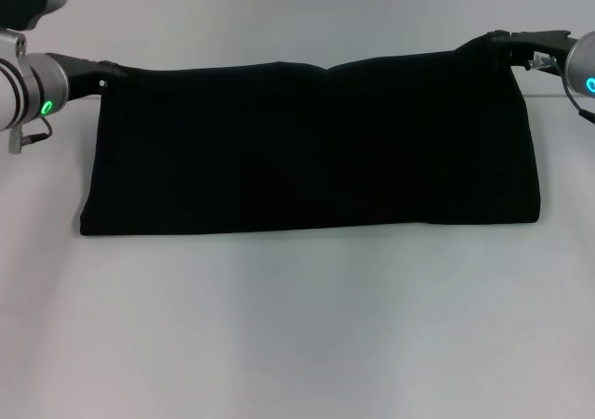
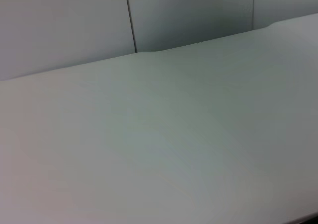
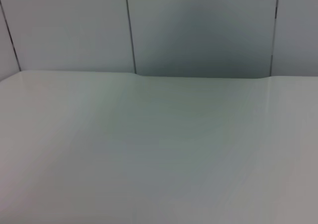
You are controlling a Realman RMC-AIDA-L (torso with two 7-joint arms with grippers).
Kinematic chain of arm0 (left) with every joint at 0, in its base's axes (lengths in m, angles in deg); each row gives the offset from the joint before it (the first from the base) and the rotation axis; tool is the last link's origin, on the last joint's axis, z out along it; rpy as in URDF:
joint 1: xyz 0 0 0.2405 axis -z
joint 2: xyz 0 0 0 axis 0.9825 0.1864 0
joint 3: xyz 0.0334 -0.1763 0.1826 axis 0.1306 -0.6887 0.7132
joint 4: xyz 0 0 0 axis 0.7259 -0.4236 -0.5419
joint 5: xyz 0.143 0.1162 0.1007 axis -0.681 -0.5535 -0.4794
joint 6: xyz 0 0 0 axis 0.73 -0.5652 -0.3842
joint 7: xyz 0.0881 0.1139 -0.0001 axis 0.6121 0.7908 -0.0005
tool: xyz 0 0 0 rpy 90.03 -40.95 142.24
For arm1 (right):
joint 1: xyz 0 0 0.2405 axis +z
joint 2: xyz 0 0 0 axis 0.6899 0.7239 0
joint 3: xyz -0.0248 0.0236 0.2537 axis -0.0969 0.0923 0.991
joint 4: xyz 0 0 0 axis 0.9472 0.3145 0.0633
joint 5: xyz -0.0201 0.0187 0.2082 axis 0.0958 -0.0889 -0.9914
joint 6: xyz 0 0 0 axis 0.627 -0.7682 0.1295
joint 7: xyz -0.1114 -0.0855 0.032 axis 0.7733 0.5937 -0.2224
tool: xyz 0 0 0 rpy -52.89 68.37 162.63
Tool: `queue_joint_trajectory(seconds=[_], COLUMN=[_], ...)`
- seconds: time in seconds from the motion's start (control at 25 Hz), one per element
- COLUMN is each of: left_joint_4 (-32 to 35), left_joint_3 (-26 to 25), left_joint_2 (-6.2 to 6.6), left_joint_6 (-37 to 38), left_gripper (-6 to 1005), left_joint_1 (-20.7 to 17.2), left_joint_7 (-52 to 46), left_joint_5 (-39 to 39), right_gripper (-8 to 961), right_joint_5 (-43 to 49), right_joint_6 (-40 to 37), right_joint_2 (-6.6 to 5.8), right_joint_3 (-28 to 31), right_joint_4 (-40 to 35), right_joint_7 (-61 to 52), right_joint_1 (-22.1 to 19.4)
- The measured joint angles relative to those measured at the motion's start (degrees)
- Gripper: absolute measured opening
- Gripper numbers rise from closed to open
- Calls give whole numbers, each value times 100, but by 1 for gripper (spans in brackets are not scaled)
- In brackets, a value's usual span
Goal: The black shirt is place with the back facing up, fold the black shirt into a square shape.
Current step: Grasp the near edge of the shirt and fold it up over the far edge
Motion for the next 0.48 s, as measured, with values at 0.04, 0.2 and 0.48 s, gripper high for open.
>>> queue_joint_trajectory(seconds=[0.04, 0.2, 0.48], left_joint_4=[-16, -34, -45], left_joint_3=[0, 0, 157], left_joint_2=[0, 0, -15], left_joint_6=[-27, -48, -55], left_gripper=[7, 7, 8], left_joint_1=[5, 19, 38], left_joint_7=[0, 2, 1], left_joint_5=[0, 30, 44], right_gripper=[63, 68, 76], right_joint_5=[-37, -39, -45], right_joint_6=[5, 6, 13], right_joint_2=[-4, -8, -6], right_joint_3=[-3, -5, 16], right_joint_4=[14, 35, 45], right_joint_7=[34, 38, 16], right_joint_1=[-12, -21, -18])
